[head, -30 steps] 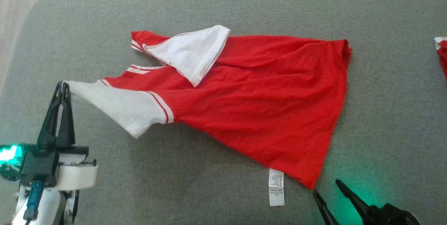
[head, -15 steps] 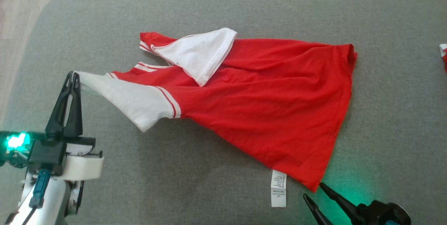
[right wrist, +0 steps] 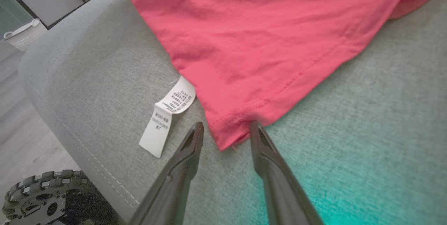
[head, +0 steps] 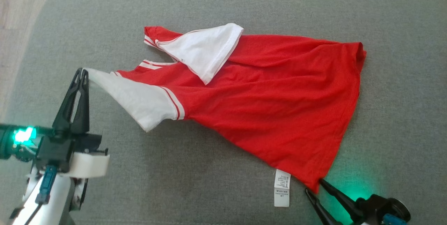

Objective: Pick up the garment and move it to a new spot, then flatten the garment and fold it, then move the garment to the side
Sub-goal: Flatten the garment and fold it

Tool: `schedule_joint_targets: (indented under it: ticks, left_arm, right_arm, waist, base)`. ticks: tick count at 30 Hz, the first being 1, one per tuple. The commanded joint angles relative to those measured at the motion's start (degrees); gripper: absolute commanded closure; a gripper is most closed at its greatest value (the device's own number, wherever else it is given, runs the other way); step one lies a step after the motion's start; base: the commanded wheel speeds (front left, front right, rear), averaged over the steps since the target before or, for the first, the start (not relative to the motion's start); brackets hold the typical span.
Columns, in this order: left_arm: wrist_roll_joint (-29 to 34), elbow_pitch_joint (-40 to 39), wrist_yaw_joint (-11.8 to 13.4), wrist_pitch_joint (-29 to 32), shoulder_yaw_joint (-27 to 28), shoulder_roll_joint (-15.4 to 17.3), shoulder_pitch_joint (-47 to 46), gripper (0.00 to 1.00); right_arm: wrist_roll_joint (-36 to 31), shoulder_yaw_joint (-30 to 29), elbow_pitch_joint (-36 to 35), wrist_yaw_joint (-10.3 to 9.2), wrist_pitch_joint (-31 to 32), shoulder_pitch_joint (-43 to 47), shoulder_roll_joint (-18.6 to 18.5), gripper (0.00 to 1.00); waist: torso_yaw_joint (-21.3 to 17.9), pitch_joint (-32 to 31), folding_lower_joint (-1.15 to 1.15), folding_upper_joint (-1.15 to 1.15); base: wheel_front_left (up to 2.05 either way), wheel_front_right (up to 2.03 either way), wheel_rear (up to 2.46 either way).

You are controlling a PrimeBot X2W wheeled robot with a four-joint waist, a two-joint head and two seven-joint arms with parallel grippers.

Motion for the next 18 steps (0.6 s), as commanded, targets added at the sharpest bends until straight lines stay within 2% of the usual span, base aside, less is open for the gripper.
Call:
schedule_joint_targets:
  ticks: [1, 2, 5, 6, 7, 9, 14, 18]
  left_arm:
    - [0.24, -1.36, -0.24, -0.28, 2.81, 1.57, -3.69, 1.0]
    - [0.28, -1.41, -0.36, -0.28, 2.89, 1.5, -3.9, 1.0]
    - [0.39, -1.56, -0.55, -0.28, 3.14, 1.28, -4.16, 1.0]
    - [0.39, -1.59, -0.6, -0.28, 3.21, 1.22, -4.17, 1.0]
    - [0.39, -1.59, -0.6, -0.28, 3.21, 1.22, -4.17, 1.0]
    - [0.24, -1.52, -0.84, -0.28, 3.49, 1.25, -4.21, 1.0]
    - [-0.43, -1.95, -1.39, -0.28, 4.42, 0.99, -4.07, 1.0]
    - [-1.51, -3.43, -2.7, -0.28, 5.47, 0.87, -4.37, 1.0]
  right_arm:
    - [0.14, 0.85, -0.51, 0.37, -0.37, -1.02, -0.92, 0.31]
    - [0.03, 0.71, -0.25, 0.37, -0.37, -1.31, -0.85, 0.32]
    - [-0.31, 0.84, 0.52, 0.37, -0.37, -2.12, -0.7, 0.59]
    - [-0.8, 1.35, 0.96, 0.37, -0.37, -2.49, -0.88, 0.74]
    - [-0.8, 1.35, 0.96, 0.37, -0.37, -2.49, -0.88, 0.74]
    - [-2.35, 2.5, 2.16, 0.37, -0.37, -3.44, -1.44, 1.0]
    - [-4.18, 2.41, 1.79, 0.37, -0.37, -5.42, -1.94, 1.0]
    - [-5.18, -2.03, -3.49, 0.37, -0.37, -6.0, -3.55, 1.0]
  waist:
    - [-0.09, 0.29, 0.0, 0.0]
    - [-0.14, 0.45, 0.0, 0.0]
    - [-0.35, 0.83, 0.0, 0.0]
    - [-0.42, 0.94, 0.0, 0.0]
    - [-0.42, 0.94, 0.0, 0.0]
    - [-0.61, 1.11, 0.0, 0.0]
    - [-1.41, 0.21, 0.0, 0.0]
    - [-2.32, -2.13, 0.0, 0.0]
  base:
    - [0.0, 0.0, 0.0]
    - [0.0, 0.0, 0.0]
    - [0.0, 0.0, 0.0]
    - [0.0, 0.0, 0.0]
    - [0.0, 0.0, 0.0]
    - [0.0, 0.0, 0.0]
    - [0.0, 0.0, 0.0]
    - [0.0, 0.0, 0.0]
